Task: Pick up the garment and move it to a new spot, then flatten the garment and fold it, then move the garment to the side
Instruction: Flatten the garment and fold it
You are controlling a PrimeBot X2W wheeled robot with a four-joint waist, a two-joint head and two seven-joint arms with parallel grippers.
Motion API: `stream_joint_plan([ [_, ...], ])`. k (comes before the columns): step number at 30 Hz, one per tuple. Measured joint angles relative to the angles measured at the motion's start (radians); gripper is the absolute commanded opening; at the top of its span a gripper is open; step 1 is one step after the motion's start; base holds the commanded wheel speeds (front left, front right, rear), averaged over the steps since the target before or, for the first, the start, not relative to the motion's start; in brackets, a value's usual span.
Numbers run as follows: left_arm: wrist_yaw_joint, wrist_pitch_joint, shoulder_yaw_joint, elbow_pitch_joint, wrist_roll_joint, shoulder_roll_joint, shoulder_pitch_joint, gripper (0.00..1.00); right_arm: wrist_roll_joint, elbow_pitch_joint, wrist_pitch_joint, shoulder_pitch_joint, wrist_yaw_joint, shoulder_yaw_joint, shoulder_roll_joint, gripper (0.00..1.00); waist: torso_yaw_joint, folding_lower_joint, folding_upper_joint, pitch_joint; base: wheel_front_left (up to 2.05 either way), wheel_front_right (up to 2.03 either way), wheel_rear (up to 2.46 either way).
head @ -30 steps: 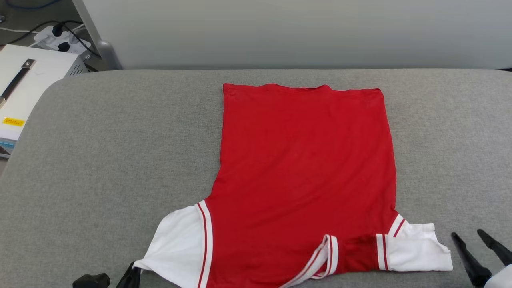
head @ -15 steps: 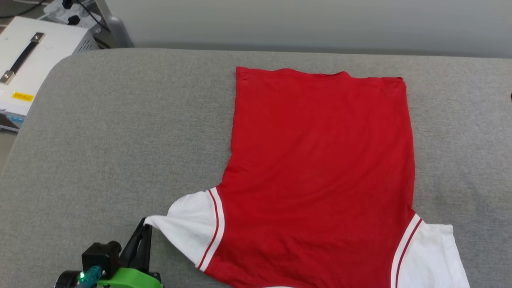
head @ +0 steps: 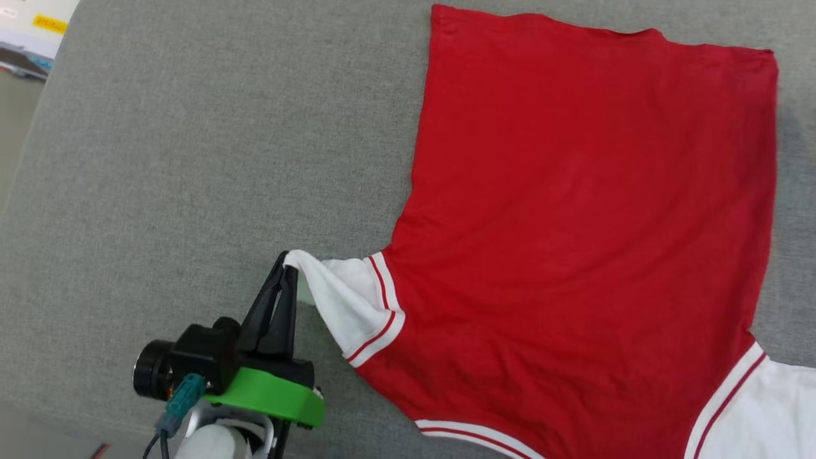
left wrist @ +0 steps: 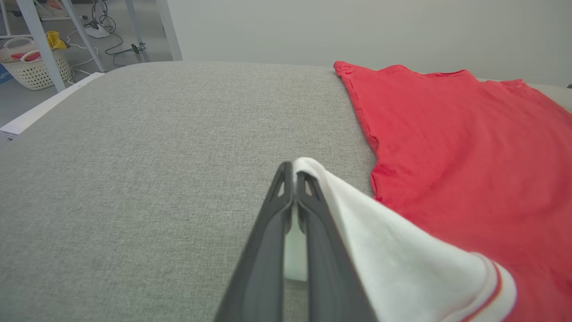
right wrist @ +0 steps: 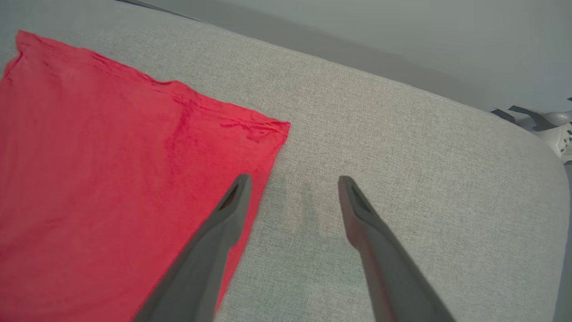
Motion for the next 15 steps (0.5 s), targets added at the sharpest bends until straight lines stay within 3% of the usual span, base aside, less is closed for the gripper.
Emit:
stream_joint_plan([
  [6, -0.033, 0.000, -0.002, 0.000, 0.036, -0.058, -0.043, 0.00, -0.077, 0.105, 0.081, -0.116, 0.000, 0.017, 0.037, 1.00, 0.052, 0.0000, 0.0000, 0.091, 0.00, 0.00, 0.00],
  [15, -0.090, 0.000, 0.034, 0.031, 0.070, -0.115, -0.059, 0.00, -0.107, 0.204, 0.083, -0.097, 0.000, 0.050, 0.045, 1.00, 0.114, 0.0000, 0.0000, 0.186, 0.00, 0.00, 0.00],
])
